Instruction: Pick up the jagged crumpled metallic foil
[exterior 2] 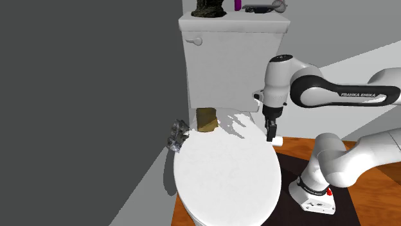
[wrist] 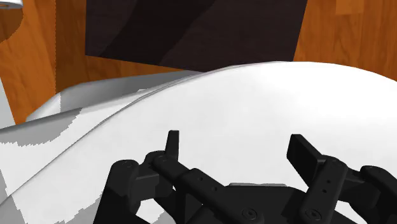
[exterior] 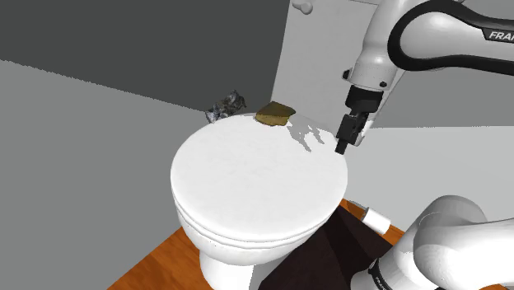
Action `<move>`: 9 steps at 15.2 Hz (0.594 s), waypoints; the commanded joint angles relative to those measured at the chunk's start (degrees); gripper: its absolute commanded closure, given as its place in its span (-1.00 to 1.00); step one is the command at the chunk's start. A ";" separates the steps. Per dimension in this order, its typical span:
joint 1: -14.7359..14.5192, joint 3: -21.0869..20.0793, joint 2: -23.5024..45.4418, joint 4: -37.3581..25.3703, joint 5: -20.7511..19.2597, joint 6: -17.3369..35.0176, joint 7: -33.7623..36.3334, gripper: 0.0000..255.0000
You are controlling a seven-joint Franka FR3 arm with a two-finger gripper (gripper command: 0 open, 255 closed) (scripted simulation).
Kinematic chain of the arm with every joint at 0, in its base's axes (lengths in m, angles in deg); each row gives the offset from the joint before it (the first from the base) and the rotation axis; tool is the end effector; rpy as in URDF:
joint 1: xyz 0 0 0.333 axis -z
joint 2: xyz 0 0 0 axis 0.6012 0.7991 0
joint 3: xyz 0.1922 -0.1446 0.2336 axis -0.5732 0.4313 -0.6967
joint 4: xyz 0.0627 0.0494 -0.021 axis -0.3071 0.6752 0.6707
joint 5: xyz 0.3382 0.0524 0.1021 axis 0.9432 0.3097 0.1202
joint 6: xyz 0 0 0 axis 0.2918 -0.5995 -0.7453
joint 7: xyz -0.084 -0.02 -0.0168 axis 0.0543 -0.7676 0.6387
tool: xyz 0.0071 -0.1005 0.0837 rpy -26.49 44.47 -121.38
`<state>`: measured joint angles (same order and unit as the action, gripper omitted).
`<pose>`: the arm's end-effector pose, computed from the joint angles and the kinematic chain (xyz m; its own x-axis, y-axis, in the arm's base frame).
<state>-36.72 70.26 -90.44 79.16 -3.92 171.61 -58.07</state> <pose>0.2475 -0.0016 0.5396 0.9872 0.1064 -0.1192 0.0989 -0.9929 -0.0665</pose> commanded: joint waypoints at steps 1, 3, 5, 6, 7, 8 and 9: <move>0.00 0.00 0.00 0.00 0.00 0.00 0.00 -1.00; -0.63 -0.19 2.95 -0.69 0.51 4.15 -0.62 -1.00; -1.25 -0.39 5.99 -1.65 1.02 8.12 -1.27 -1.00; -1.56 -0.50 7.53 -2.23 1.27 10.04 -1.60 -1.00; -1.86 -0.60 9.09 -2.87 1.53 11.90 -1.94 -1.00; -2.16 -0.71 10.66 -3.57 1.78 13.71 -2.29 -1.00; -2.45 -0.83 12.24 -4.34 2.04 15.47 -2.64 -1.00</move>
<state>-38.90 69.48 -79.93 76.11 -2.10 185.50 -60.31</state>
